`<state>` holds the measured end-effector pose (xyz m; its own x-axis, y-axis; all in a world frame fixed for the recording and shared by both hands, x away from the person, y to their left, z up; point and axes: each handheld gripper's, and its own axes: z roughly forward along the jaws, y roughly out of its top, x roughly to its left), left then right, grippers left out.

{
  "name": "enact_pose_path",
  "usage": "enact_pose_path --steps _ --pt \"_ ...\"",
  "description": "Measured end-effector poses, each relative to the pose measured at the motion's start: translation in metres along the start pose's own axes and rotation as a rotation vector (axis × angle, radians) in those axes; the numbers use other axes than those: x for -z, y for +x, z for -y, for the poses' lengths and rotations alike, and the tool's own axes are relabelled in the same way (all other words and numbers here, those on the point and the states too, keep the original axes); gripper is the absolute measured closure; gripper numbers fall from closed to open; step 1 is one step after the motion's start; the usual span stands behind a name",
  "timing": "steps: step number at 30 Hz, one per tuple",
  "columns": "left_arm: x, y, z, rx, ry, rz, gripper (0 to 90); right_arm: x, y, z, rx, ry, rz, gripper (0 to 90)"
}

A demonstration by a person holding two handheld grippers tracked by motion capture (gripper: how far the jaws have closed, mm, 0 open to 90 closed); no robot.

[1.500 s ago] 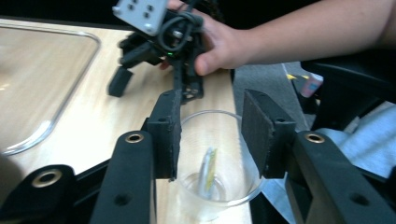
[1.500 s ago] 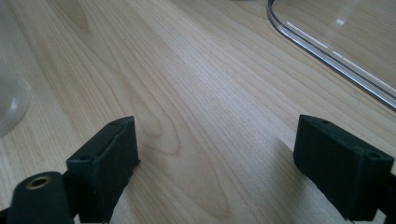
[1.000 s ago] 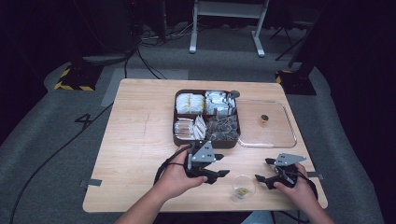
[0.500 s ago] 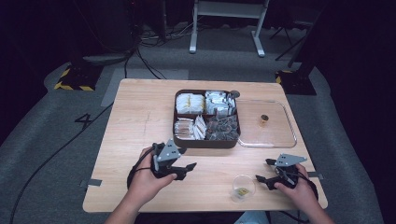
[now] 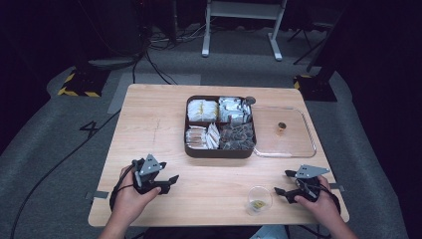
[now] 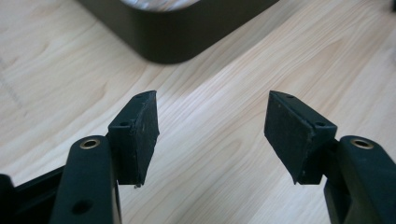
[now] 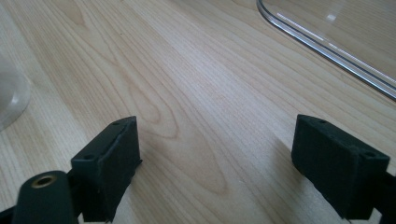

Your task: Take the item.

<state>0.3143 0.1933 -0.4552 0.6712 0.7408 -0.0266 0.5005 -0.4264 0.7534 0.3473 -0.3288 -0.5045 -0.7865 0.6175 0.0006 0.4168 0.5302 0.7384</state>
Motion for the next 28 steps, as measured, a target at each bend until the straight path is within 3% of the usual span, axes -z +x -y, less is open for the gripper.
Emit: enact_pose_path --steps 7,12,17,21,24,28 --pt "-0.004 0.011 0.019 0.071 0.065 -0.052 34.5 0.003 -0.001 0.003 0.004 0.001 0.000 15.6" --pt "-0.007 0.018 0.032 0.148 0.113 -0.088 33.4 0.004 -0.001 0.004 0.008 0.001 -0.004 15.6" --pt "-0.013 0.024 0.041 0.143 0.146 -0.093 29.1 0.005 -0.002 0.004 0.012 -0.001 -0.006 15.6" --pt "-0.017 0.027 0.044 0.098 0.133 -0.111 20.4 0.005 -0.002 0.004 0.012 -0.001 -0.006 15.6" --pt "-0.021 0.027 0.047 0.095 0.098 -0.110 10.9 0.005 -0.002 0.004 0.012 -0.001 -0.006 15.6" --pt "-0.021 0.026 0.047 0.095 0.098 -0.112 10.8 0.005 -0.002 0.004 0.012 -0.001 -0.006 15.5"
